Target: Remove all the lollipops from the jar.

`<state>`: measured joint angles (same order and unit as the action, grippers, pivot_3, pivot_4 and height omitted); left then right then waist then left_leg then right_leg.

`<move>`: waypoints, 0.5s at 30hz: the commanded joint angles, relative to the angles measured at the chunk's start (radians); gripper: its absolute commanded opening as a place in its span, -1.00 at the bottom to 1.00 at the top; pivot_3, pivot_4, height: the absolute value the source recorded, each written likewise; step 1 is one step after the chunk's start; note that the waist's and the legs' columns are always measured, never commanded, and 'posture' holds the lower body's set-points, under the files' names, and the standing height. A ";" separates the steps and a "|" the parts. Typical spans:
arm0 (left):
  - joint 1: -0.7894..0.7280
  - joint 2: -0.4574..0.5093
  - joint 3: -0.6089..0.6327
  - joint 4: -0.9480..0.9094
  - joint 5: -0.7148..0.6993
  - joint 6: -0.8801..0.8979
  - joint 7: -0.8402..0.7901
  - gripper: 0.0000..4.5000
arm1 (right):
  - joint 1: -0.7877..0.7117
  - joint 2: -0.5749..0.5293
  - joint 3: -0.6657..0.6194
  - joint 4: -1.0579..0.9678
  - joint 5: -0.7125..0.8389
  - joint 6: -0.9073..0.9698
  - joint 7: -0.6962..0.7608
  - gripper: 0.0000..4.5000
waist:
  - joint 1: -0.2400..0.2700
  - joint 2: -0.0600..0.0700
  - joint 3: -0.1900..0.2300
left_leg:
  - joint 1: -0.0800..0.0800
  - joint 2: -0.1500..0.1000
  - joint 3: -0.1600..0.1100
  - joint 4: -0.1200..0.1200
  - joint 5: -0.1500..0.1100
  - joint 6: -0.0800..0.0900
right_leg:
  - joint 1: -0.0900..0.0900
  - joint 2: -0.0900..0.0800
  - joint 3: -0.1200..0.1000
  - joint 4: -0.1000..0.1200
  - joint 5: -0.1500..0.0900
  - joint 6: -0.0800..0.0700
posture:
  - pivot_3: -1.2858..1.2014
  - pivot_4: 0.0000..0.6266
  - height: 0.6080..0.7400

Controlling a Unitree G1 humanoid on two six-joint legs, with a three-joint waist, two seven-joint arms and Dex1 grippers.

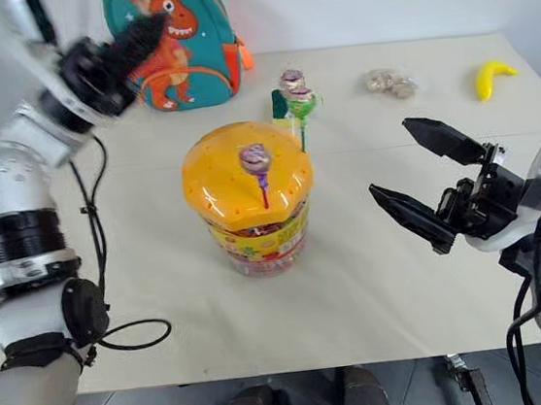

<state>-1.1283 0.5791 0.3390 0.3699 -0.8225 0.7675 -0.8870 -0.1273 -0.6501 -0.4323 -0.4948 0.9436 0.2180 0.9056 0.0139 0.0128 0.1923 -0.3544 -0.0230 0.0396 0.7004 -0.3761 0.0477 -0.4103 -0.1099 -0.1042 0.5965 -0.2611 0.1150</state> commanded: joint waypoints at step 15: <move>1.159 0.347 0.265 -0.344 0.228 0.175 0.150 -0.99 | -0.070 -0.049 0.127 0.221 -0.135 -0.037 0.294 1.00 | 0.014 -0.002 0.000 | 0.000 0.000 -0.007 0.000 -0.003 -0.001 | 0.002 -0.009 0.005 -0.003 -0.001 -0.003 | 0.03 -0.52 1.00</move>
<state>0.0165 0.9357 0.5866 0.0813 -0.5667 0.9156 -0.7399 -0.1879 -0.6803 -0.3006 -0.2797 0.8177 0.1971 1.1745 0.0275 0.0110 0.1919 -0.3543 -0.0235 0.0320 0.6999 -0.3790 0.0471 -0.4087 -0.1190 -0.0992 0.5934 -0.2625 0.1123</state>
